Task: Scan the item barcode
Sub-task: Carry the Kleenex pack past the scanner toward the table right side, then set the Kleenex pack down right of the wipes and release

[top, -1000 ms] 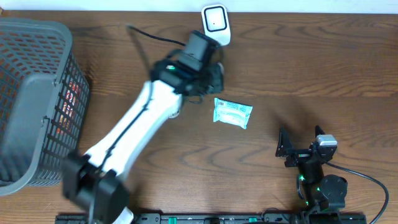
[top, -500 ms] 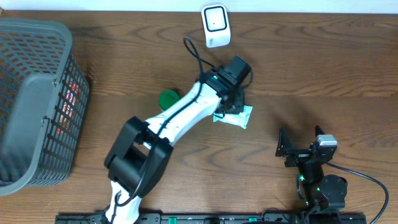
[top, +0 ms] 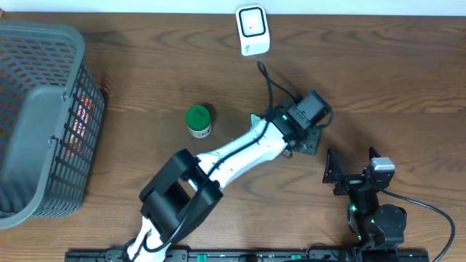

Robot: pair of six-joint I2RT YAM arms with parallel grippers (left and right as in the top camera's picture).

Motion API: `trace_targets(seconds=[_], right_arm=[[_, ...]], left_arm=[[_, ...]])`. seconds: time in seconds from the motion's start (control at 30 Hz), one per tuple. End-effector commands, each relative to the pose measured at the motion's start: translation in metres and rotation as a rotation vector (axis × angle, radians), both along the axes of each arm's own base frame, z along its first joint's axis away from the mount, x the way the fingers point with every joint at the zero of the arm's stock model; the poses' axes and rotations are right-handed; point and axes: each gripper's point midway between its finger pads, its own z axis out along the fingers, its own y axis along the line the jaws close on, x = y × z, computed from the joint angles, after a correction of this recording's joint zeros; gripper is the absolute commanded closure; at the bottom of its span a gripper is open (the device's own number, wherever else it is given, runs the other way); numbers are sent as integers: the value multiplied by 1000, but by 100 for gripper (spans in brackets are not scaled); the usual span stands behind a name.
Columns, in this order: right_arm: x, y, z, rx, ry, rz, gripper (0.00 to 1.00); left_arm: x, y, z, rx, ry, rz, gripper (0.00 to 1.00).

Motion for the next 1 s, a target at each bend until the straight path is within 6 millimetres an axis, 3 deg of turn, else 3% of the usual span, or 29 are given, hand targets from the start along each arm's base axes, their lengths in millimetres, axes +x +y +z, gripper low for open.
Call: trace_targets(seconds=[0.0, 0.4, 0.5, 0.57, 0.67, 0.83, 0.97], right_arm=[[0, 2, -1, -15, 3, 12, 1], [0, 2, -1, -15, 3, 12, 1], [0, 2, -1, -15, 3, 12, 1], [0, 2, -1, -15, 3, 12, 1], [0, 2, -1, -15, 3, 12, 1], [0, 2, -1, -15, 3, 12, 1], [0, 2, -1, -15, 3, 12, 1]], left_arm=[[-9, -4, -15, 38, -14, -26, 72], [-14, -1, -46, 111, -2, -30, 71], [-14, -1, -47, 118, -8, -49, 57], [-13, -1, -43, 119, -30, -86, 33], [-10, -3, -26, 105, -66, -122, 2], [10, 3, 23, 51, -156, -123, 2], [37, 30, 74, 4, -241, -77, 2]])
